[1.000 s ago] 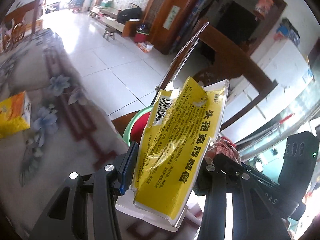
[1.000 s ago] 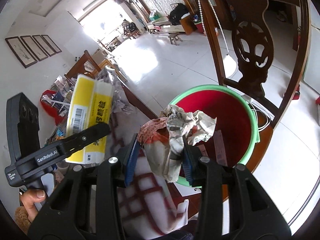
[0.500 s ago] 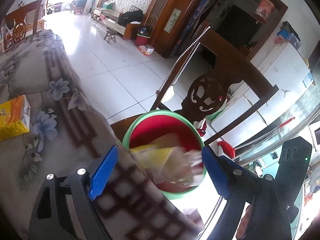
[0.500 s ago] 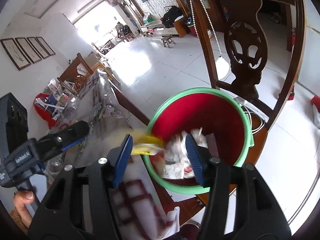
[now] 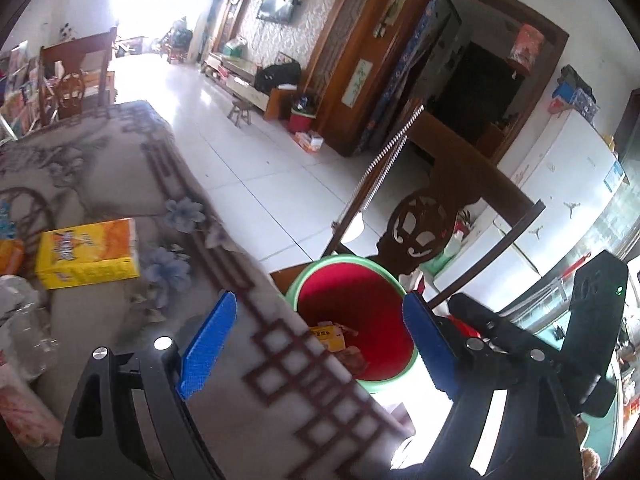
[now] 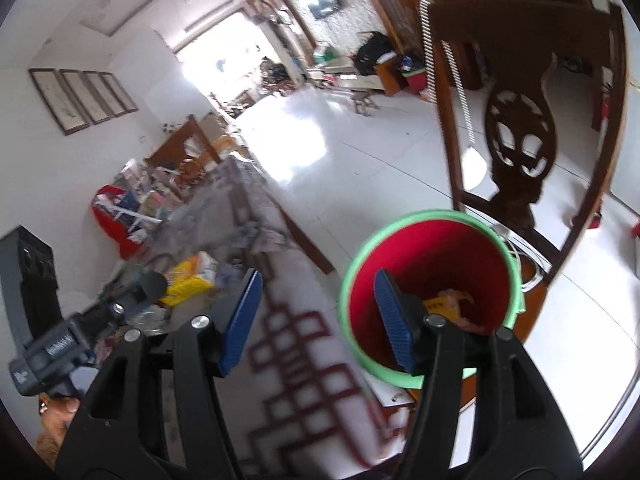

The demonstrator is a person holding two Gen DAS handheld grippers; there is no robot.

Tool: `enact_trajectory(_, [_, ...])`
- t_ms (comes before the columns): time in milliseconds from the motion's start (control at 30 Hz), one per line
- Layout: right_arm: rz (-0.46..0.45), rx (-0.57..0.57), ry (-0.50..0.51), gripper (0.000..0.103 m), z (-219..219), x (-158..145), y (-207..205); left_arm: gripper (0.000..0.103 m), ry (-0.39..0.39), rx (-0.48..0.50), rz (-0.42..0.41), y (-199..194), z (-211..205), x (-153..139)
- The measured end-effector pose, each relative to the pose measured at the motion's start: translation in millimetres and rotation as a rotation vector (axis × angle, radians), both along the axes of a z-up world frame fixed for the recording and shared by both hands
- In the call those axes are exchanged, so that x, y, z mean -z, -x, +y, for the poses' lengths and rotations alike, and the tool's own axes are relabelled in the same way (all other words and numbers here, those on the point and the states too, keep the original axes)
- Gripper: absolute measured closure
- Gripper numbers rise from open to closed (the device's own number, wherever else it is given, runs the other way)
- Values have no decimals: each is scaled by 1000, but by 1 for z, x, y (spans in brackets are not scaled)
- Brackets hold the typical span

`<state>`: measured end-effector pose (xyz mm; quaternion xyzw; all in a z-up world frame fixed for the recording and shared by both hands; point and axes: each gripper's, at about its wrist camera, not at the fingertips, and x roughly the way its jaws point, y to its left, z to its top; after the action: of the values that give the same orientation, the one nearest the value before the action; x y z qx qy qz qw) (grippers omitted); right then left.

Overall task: Collect trash
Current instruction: 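Grasp the strawberry-print Pocky box with the left gripper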

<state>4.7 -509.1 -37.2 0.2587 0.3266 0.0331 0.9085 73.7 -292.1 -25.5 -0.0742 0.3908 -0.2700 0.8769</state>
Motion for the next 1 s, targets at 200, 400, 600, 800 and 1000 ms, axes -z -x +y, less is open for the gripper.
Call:
enact_trajectory(200, [-61,-142,14,41,57,-30,0,22,19,-86,-10,22,50,-9])
enact_trajectory(400, [-56,-274,21,41,118,-29,-7,22,-43,-183,-74,47,99,-21])
enact_trajectory(600, [8,-323,42,41,148,-10,-13,21,-213,-207,-145,67,149,-27])
enact_trajectory(800, [26,-335,70,36,159,-3,-14,13,-489,-155,-81,62,218,-2])
enact_trajectory(1000, [37,-346,61,35,156,0,-14,13,-553,-192,79,39,272,30])
